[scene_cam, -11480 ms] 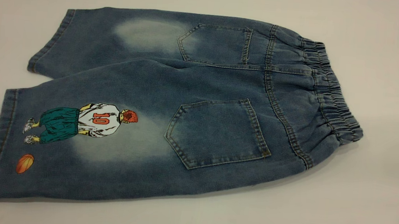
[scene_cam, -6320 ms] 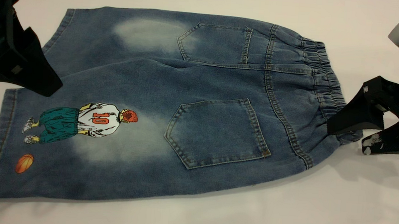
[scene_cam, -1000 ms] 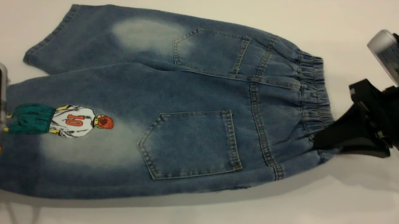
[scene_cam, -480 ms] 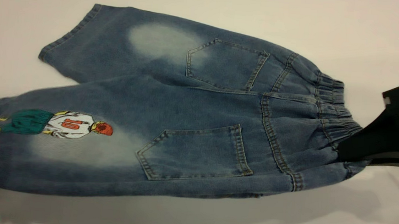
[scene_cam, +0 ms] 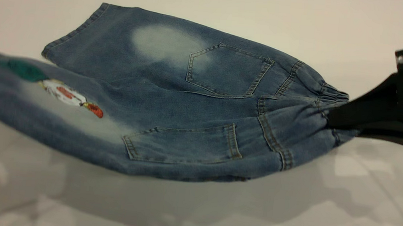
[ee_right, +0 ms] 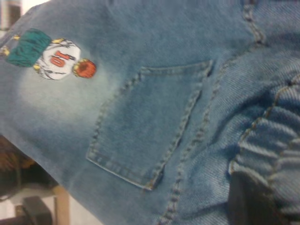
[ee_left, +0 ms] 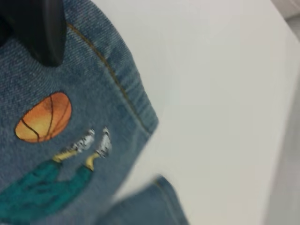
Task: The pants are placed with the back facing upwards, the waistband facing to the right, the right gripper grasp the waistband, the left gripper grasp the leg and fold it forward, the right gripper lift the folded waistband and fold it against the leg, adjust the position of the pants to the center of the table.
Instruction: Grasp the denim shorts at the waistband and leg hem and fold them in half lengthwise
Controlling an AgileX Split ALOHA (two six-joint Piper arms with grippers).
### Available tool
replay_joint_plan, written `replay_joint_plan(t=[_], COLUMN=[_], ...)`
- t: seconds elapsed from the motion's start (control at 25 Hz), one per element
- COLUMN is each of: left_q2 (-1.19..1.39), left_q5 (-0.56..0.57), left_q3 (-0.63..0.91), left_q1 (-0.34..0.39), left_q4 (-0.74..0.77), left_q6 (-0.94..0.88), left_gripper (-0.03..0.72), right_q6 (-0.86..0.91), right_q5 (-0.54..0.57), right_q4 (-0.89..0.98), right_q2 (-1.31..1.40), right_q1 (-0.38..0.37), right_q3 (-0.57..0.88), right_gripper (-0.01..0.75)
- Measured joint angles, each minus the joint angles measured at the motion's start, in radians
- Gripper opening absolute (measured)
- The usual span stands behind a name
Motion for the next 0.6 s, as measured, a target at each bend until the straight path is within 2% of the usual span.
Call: replay_joint_plan(t=[0.24, 0.6], left_q2=[0.043, 0.253], left_q5=[-0.076, -0.17], left_q3=[-0.092, -0.216], left_q1=[0.0, 0.001], left_q4=[0.001, 0.001], left_q6=[0.0, 0.0], left_gripper=[0.035, 0.035], right_q6=[-0.017, 0.031], right_q5=[0.09, 0.111], right_q4=[0.011, 0.011], right_q2=[-0.001, -0.001], right_q1=[0.0, 0.0], right_q3=[-0.021, -0.134], right_gripper=[0.034, 0.034])
